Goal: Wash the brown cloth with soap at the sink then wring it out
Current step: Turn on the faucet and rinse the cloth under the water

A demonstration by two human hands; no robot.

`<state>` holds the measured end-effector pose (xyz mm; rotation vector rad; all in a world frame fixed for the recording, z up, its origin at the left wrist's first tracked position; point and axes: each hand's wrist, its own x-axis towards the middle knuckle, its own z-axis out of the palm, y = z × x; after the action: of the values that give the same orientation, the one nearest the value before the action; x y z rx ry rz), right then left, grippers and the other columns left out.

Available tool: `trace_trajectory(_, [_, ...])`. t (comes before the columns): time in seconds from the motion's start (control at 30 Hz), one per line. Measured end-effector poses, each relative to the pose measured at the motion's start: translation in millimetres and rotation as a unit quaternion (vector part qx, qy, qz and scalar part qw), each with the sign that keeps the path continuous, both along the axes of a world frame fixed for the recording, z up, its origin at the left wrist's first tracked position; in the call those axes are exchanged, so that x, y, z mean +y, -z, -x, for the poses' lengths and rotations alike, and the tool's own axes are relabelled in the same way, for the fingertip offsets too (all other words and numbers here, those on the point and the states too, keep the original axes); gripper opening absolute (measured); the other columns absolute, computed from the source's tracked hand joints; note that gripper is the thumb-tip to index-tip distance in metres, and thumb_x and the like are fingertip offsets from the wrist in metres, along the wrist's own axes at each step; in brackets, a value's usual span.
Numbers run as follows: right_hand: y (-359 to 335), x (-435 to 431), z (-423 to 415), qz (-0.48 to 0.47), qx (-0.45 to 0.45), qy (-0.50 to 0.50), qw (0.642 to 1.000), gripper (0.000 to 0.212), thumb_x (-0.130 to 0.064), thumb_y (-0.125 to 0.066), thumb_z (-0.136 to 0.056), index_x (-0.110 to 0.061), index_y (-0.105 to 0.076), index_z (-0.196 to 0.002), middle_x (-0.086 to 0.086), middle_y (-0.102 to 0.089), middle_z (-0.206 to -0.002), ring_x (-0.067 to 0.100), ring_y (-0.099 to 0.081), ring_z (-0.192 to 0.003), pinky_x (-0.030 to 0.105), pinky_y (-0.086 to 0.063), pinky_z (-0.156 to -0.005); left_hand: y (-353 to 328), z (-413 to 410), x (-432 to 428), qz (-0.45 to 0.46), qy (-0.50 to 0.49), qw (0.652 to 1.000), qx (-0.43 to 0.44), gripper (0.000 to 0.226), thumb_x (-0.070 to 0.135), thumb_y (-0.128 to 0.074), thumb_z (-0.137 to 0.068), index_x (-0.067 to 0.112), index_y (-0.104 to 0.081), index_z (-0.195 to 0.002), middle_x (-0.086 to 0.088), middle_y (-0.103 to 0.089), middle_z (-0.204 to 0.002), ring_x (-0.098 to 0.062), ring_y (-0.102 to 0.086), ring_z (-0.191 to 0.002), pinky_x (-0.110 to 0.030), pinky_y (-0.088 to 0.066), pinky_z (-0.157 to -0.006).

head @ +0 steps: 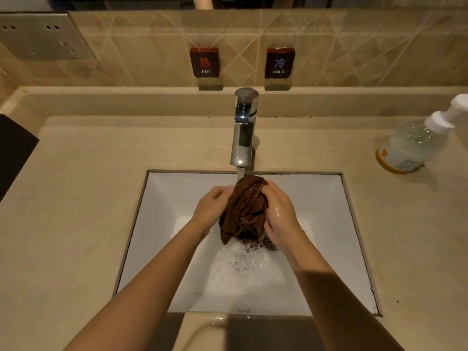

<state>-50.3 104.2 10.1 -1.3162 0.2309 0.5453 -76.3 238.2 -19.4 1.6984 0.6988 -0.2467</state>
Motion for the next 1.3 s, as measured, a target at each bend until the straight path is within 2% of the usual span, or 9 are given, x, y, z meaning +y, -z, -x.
trace_trajectory(0.1, [-2, -1, -6, -0.141, 0.052, 0.052, 0.987, 0.027, -0.007, -0.038, -0.095, 0.000, -0.061, -0.108, 0.014, -0.068, -0.095, 0.020, -0.065, -0.090, 0.029, -0.054, -0.078, -8, 5, 0, 0.116, 0.056, 0.992, -0.010, 0.050, 0.059, -0.030, -0.095, 0.027, -0.068, -0.102, -0.003, -0.069, -0.113, -0.016, -0.064, -0.104, -0.031, -0.047, -0.094])
trace_trajectory(0.2, [9, -3, -17, -0.135, 0.046, 0.069, 0.987, 0.030, -0.005, -0.039, -0.091, -0.006, -0.058, -0.113, 0.009, -0.064, -0.094, 0.020, -0.061, -0.089, 0.032, -0.051, -0.082, 6, 11, 3, 0.134, 0.083, 0.987, -0.041, 0.044, 0.054, -0.041, -0.095, 0.025, -0.065, -0.118, -0.004, -0.069, -0.117, -0.018, -0.065, -0.108, -0.036, -0.048, -0.098])
trace_trajectory(0.3, [23, -3, -17, -0.005, 0.002, -0.014, 1.000, 0.022, -0.021, -0.047, -0.092, -0.018, -0.062, -0.107, 0.005, -0.065, -0.095, 0.019, -0.061, -0.093, 0.037, -0.050, -0.087, 12, 10, 1, 0.157, -0.016, 0.985, -0.075, 0.040, 0.043, -0.051, -0.094, 0.016, -0.063, -0.120, -0.008, -0.069, -0.115, -0.022, -0.066, -0.107, -0.043, -0.049, -0.099])
trace_trajectory(0.4, [27, 9, -6, 0.178, -0.099, -0.127, 0.971, 0.022, -0.040, -0.059, -0.087, -0.021, -0.059, -0.097, -0.002, -0.062, -0.080, 0.011, -0.059, -0.069, 0.025, -0.047, -0.065, 7, -3, -2, 0.179, -0.137, 0.973, -0.057, 0.042, 0.044, -0.049, -0.095, 0.008, -0.070, -0.100, -0.013, -0.074, -0.096, -0.028, -0.070, -0.093, -0.041, -0.055, -0.086])
trace_trajectory(0.73, [30, 45, -7, 0.330, -0.170, -0.064, 0.926, 0.037, -0.042, -0.034, -0.096, -0.016, -0.060, -0.094, 0.004, -0.065, -0.085, 0.022, -0.062, -0.080, 0.032, -0.048, -0.070, -4, -17, -12, 0.118, -0.130, 0.984, -0.042, 0.049, 0.047, -0.044, -0.096, 0.011, -0.066, -0.073, -0.004, -0.065, -0.064, -0.016, -0.061, -0.062, -0.025, -0.049, -0.059])
trace_trajectory(0.9, [20, 56, -1, 0.422, -0.237, -0.065, 0.873, 0.050, -0.047, -0.028, -0.097, -0.013, -0.065, -0.096, 0.004, -0.065, -0.083, 0.022, -0.062, -0.078, 0.032, -0.050, -0.071, -1, -13, -15, 0.244, -0.158, 0.956, -0.029, 0.041, 0.032, -0.050, -0.097, 0.014, -0.065, -0.063, 0.000, -0.064, -0.054, -0.016, -0.059, -0.061, -0.029, -0.048, -0.060])
trace_trajectory(1.03, [30, 55, -30, 0.385, -0.163, -0.039, 0.907, 0.048, -0.046, -0.033, -0.096, -0.010, -0.063, -0.083, 0.008, -0.063, -0.079, 0.026, -0.060, -0.077, 0.030, -0.043, -0.064, -3, -9, -15, 0.203, -0.113, 0.973, 0.021, 0.045, 0.048, -0.046, -0.095, 0.014, -0.071, -0.080, -0.007, -0.071, -0.076, -0.019, -0.067, -0.074, -0.033, -0.051, -0.073])
trace_trajectory(1.17, [32, 44, -41, 0.293, -0.113, -0.128, 0.941, 0.040, -0.043, -0.030, -0.097, -0.015, -0.051, -0.117, 0.006, -0.059, -0.107, 0.024, -0.055, -0.097, 0.034, -0.043, -0.083, -7, -6, 11, 0.154, 0.066, 0.984, 0.058, 0.068, 0.079, -0.037, -0.078, 0.027, -0.069, -0.108, -0.006, -0.072, -0.111, -0.019, -0.067, -0.103, -0.034, -0.049, -0.092])
trace_trajectory(1.3, [27, 21, -51, 0.165, -0.024, -0.190, 0.968, 0.043, -0.043, -0.042, -0.093, -0.019, -0.044, -0.130, 0.007, -0.055, -0.126, 0.022, -0.053, -0.113, 0.042, -0.043, -0.100, -10, -6, 24, 0.113, 0.108, 0.987, 0.047, 0.034, 0.046, -0.063, -0.084, 0.023, -0.065, -0.109, -0.004, -0.072, -0.108, -0.014, -0.069, -0.093, -0.023, -0.053, -0.078])
